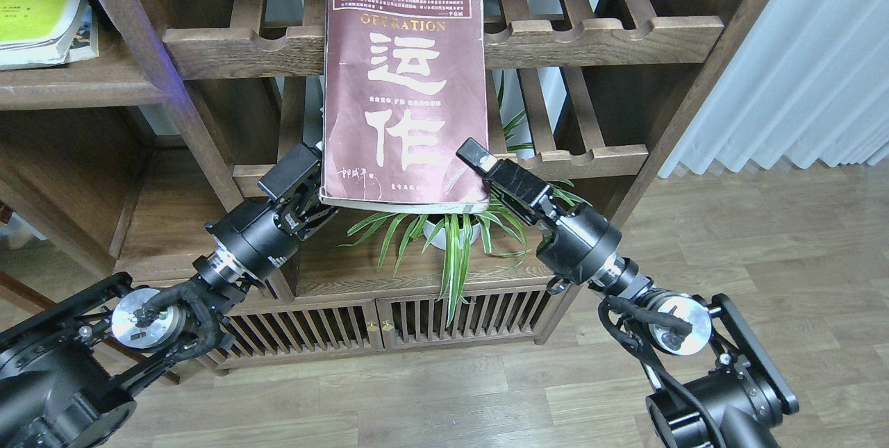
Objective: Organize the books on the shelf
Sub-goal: 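Bring the left gripper to the maroon book and grasp it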
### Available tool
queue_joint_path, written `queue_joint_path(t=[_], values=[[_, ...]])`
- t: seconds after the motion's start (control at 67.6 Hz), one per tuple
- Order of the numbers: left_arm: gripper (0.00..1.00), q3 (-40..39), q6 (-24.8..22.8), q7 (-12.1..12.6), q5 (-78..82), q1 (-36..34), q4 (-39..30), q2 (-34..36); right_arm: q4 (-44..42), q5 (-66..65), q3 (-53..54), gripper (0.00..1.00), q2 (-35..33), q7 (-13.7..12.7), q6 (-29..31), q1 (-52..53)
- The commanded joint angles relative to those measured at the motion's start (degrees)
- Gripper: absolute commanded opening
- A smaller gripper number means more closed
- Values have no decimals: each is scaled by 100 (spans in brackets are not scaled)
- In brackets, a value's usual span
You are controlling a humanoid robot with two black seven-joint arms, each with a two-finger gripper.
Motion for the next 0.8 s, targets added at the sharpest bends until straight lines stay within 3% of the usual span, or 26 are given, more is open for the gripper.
queue_joint_path(t=[0.0,0.385,0.784], values=[[100,-182,2,-31,-7,214,-1,143,-47,3,11,3,-3,6,0,5],[100,-656,2,-14,-7,470,-326,292,-214,3,20,3,-3,6,18,5],[98,-569,2,57,107,101,-309,-358,-223,-6,2,3,-3,6,9,101]])
